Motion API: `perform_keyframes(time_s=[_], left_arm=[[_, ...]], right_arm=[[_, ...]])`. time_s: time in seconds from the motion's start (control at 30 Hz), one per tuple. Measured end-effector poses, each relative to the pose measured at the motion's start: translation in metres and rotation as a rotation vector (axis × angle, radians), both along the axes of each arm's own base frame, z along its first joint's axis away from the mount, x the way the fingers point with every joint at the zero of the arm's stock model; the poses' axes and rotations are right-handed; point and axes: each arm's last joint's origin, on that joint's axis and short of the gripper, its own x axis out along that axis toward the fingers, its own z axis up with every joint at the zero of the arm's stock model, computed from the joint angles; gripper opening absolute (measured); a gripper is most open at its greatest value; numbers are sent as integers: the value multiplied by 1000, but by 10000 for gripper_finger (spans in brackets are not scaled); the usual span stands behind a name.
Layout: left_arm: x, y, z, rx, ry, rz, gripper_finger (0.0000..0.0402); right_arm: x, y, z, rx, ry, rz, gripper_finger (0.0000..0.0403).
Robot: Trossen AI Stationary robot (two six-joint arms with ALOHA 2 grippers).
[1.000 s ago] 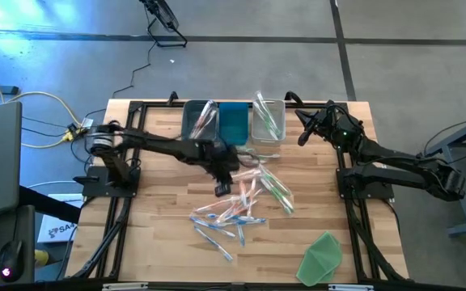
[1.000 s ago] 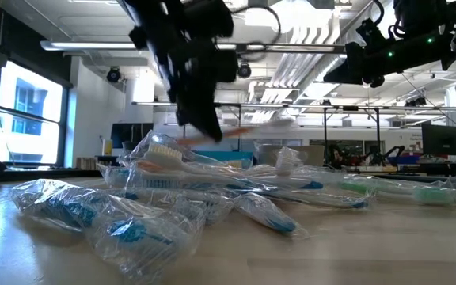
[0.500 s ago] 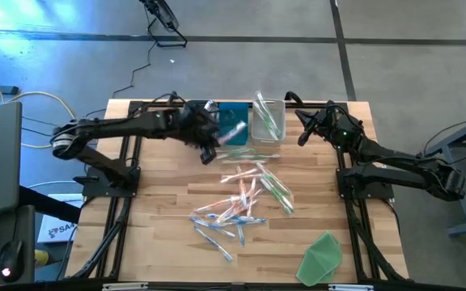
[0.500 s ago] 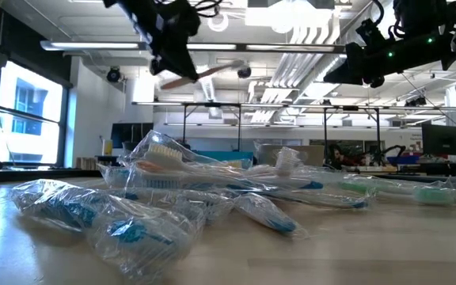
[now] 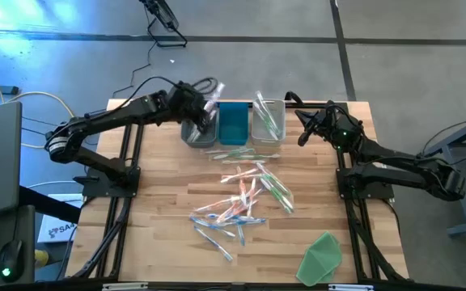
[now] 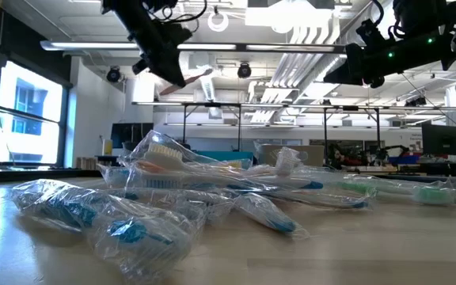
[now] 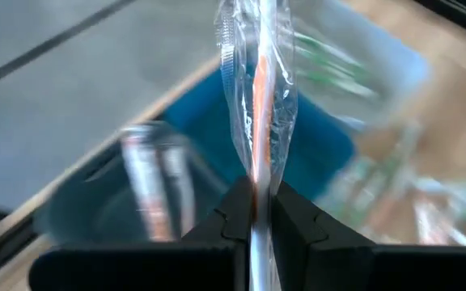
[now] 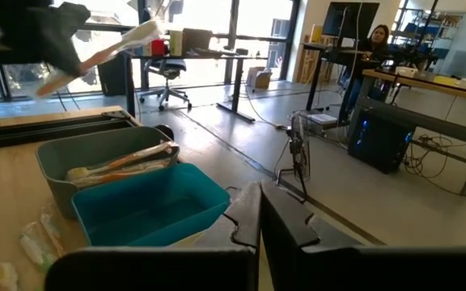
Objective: Pick & Place Toothbrushes
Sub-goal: Put the orange toothbrush into the dark blue bin
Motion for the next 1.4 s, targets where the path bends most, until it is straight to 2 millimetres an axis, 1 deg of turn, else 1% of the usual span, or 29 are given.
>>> perform_keyframes(time_s=[0.17, 0.27, 0.4, 0.53, 0.63, 0.77, 0.93, 1.1, 1.4], left_arm=[[-11, 16, 1, 48, -3, 253, 18], [-10, 19, -2, 69, 14, 315, 18], [-5, 20, -8, 55, 22, 332, 18], [4, 18, -26, 33, 70, 324, 18], [4, 17, -41, 13, 68, 314, 18], [1, 15, -66, -54, 62, 330, 18], [-4, 13, -83, -84, 51, 394, 18], [-8, 11, -96, -100, 48, 432, 18], [-12, 9, -106, -122, 56, 453, 20]], right_arm=[[0, 0, 0, -11, 9, 1, 2], [0, 0, 0, -10, 11, 1, 2], [0, 0, -1, -12, 27, 2, 2], [0, 0, -2, -19, 45, 3, 2], [0, 0, -2, -20, 45, 3, 2], [0, 0, -2, -25, 49, 0, 2], [0, 0, -2, -25, 50, 0, 2], [0, 0, -2, -25, 50, 0, 2], [0, 0, -2, -26, 49, 0, 2]])
